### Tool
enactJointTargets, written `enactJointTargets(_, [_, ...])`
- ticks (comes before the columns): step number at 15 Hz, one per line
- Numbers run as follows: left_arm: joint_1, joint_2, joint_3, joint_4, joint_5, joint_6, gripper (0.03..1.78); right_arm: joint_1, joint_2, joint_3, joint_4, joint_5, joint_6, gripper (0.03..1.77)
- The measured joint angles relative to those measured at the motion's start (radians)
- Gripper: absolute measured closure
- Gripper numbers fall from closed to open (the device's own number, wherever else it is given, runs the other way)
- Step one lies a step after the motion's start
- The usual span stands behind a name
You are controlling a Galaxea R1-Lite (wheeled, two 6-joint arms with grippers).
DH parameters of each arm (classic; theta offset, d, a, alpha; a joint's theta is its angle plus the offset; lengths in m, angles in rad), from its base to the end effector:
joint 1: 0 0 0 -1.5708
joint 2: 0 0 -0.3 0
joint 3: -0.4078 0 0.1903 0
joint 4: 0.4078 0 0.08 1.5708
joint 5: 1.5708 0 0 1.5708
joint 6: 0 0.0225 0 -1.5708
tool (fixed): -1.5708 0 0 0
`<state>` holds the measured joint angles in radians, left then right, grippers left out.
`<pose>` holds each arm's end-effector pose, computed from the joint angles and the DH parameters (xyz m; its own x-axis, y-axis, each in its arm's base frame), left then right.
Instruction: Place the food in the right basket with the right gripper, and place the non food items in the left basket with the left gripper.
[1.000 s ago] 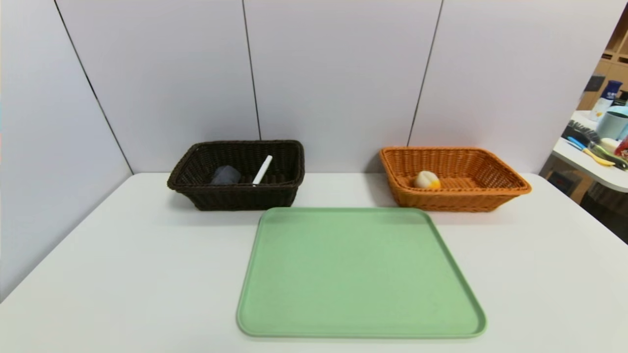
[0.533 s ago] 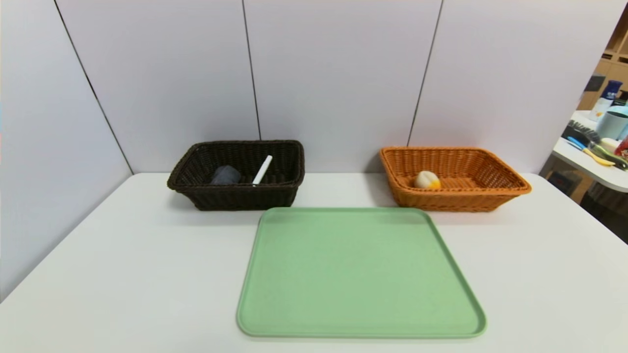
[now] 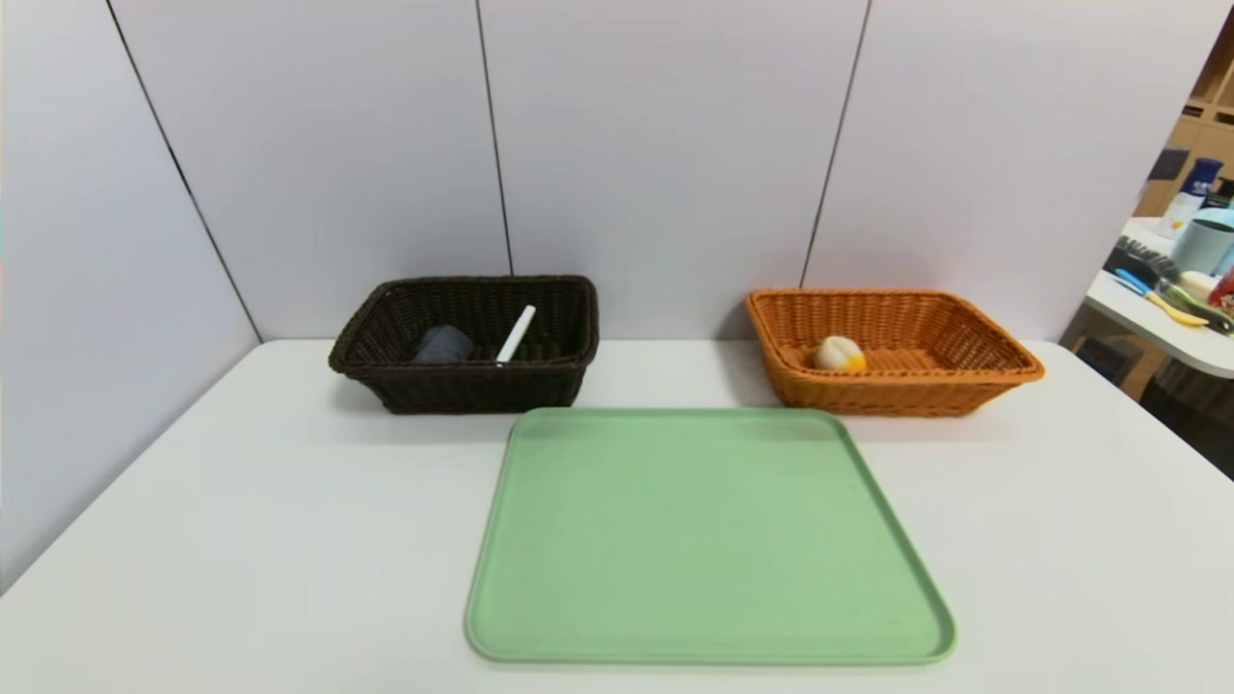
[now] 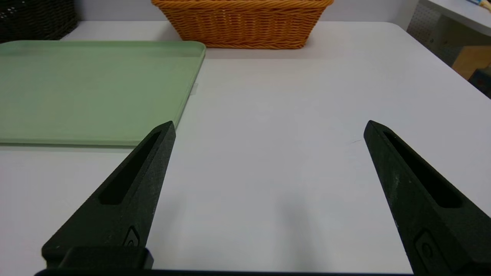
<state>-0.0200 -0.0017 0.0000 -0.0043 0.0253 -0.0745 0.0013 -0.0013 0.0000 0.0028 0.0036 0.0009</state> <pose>-0.0229 0.0010 0.0759 1.0000 0.0053 0.0060 -0.0048 0.9972 -0.0746 -0.0229 0.0001 0.0752 1.0000 0.0049 -0.0015 -0.0049 1.0000 0.0009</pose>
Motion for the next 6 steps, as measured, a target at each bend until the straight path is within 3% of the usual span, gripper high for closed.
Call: enactJointTargets(6, [0.0,0.0,0.0,0.0,0.001,0.0,0.12,0.0,0.0,0.0,-0.003,-0.006,0.034,0.1])
